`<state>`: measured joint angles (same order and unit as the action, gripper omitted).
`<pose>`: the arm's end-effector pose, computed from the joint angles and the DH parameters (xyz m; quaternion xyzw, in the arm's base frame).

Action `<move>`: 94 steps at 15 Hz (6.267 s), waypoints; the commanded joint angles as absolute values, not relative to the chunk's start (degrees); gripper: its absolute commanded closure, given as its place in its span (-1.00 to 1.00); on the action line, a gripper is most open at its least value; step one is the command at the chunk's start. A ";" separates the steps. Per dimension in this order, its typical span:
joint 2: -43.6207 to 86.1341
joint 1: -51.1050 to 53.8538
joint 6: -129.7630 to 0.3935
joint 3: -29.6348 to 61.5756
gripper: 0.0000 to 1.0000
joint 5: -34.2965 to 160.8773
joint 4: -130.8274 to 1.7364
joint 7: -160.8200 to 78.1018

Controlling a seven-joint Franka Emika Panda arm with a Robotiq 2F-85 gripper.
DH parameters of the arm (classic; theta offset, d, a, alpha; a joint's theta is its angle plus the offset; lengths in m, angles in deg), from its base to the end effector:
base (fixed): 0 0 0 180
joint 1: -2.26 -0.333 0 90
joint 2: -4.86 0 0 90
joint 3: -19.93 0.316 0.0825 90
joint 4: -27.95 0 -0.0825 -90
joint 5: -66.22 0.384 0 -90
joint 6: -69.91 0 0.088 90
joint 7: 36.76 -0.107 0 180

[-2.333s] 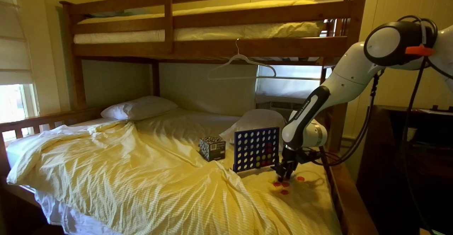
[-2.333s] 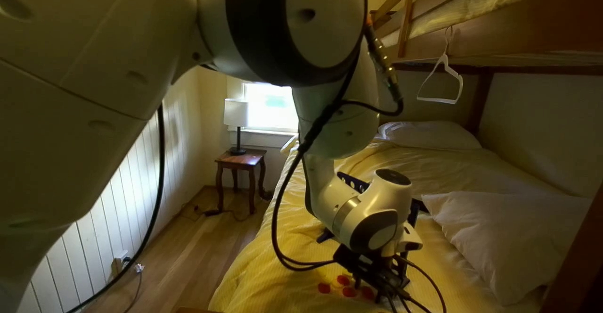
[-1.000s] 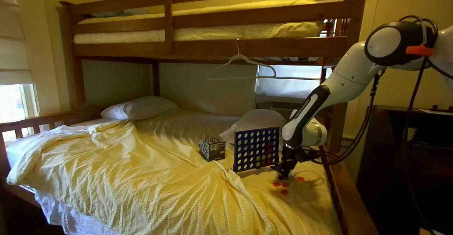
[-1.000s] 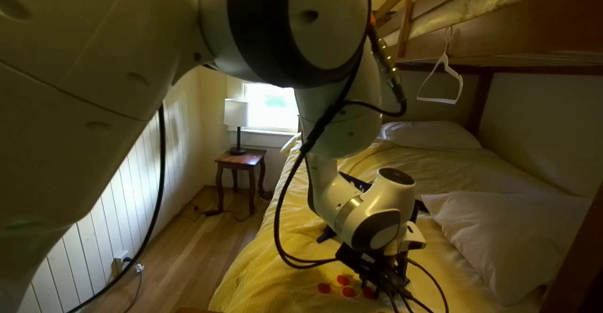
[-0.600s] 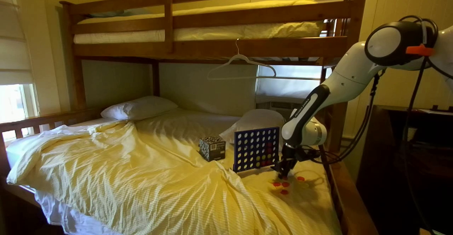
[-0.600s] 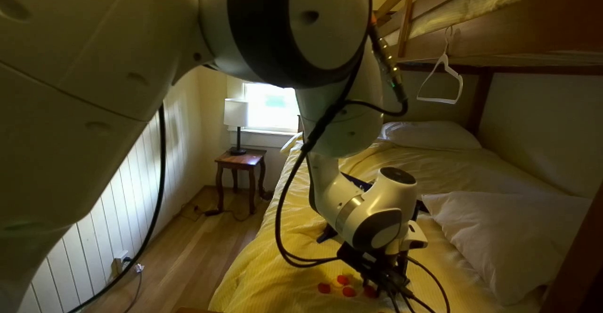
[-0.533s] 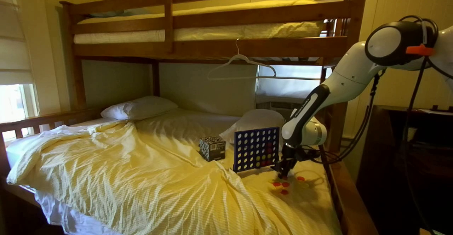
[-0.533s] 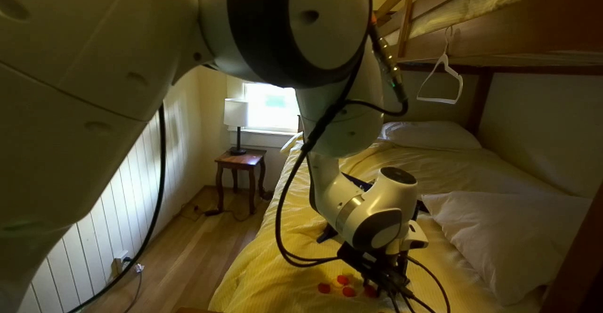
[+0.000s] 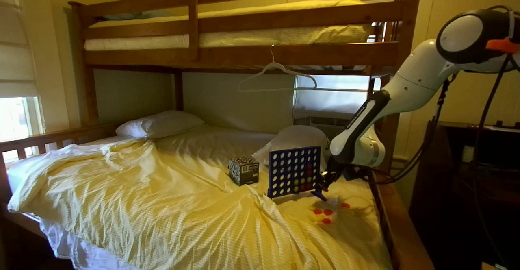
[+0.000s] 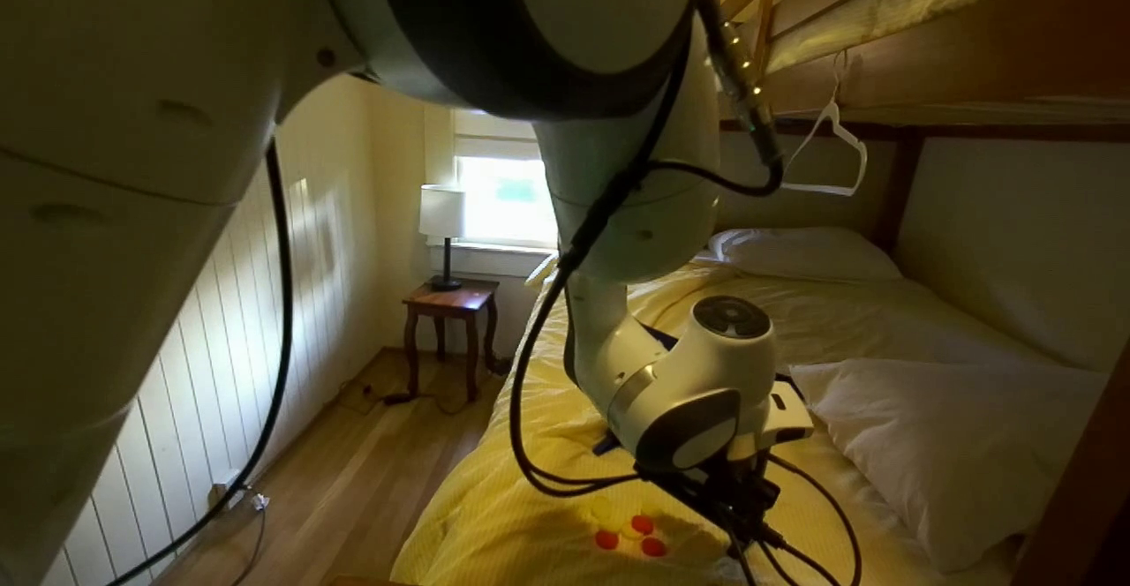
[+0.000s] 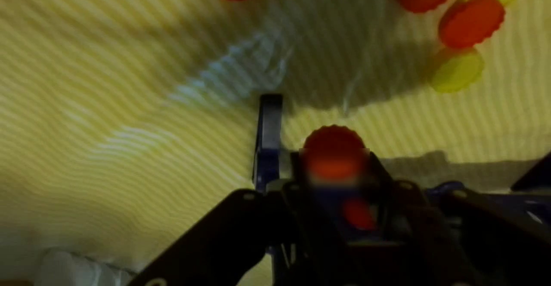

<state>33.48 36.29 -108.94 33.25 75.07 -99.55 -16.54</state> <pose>0.5355 -0.2172 0.1940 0.9722 -0.1038 0.2099 0.0054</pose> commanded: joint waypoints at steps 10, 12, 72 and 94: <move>29.80 77.96 -137.97 71.11 0.81 65.16 -116.86 -15.51; 30.29 81.19 -142.04 73.29 0.81 63.95 -118.02 -16.67; 37.66 15.11 -171.77 14.54 0.81 76.96 -101.57 -46.63; 39.57 14.02 -172.59 13.96 0.81 75.87 -99.93 -43.76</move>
